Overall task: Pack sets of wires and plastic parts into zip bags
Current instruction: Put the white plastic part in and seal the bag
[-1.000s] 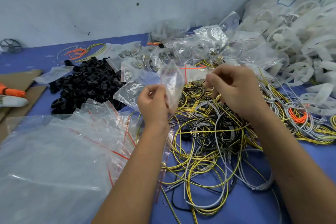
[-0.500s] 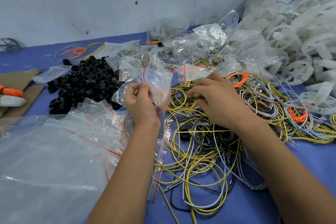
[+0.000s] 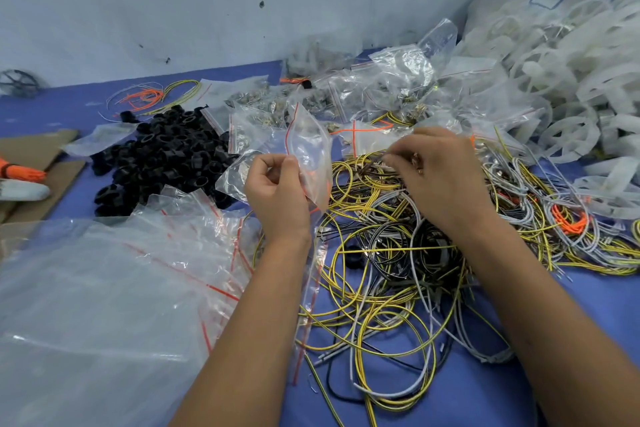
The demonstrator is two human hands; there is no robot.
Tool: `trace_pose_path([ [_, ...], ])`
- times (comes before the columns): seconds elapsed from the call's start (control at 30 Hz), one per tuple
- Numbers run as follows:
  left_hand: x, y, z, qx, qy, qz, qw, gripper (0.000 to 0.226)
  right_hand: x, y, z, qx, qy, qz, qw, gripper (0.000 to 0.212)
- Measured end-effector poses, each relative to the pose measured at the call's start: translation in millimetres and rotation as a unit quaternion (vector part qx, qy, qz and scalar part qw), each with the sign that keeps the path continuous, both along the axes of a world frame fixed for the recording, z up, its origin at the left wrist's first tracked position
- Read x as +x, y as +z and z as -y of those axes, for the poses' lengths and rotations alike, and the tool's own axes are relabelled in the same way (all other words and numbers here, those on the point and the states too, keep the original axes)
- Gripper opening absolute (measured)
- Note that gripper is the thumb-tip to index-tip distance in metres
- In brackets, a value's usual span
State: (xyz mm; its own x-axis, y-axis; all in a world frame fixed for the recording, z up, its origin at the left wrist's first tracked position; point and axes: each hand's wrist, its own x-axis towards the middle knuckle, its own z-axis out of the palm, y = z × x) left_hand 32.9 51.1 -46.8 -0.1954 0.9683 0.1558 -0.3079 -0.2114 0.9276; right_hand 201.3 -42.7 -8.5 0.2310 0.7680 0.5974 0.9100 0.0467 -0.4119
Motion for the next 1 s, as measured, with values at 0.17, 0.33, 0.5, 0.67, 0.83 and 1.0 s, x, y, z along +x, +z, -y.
trace_pose_path([
  [0.17,0,3,6,0.025,-0.008,-0.054,0.998,0.011,-1,6,3,0.143,-0.046,-0.095,0.984,0.011],
  [0.33,1,3,9,0.055,0.009,-0.108,0.993,0.011,5,5,2,0.189,-0.064,-0.275,0.94,0.013],
  [0.5,2,3,12,0.07,0.023,-0.121,0.99,0.012,11,15,2,0.289,0.02,-0.488,0.823,0.007],
  [0.67,5,1,12,0.081,0.012,-0.153,0.985,0.012,20,18,3,0.208,0.074,-0.604,0.766,0.017],
  [0.83,7,-2,10,0.066,-0.002,-0.185,0.981,0.006,18,3,0,0.041,-0.104,-0.277,0.954,0.014],
  [1.0,7,-4,8,0.077,0.024,-0.183,0.98,0.013,13,3,3,0.092,-0.098,-0.155,0.979,0.016],
])
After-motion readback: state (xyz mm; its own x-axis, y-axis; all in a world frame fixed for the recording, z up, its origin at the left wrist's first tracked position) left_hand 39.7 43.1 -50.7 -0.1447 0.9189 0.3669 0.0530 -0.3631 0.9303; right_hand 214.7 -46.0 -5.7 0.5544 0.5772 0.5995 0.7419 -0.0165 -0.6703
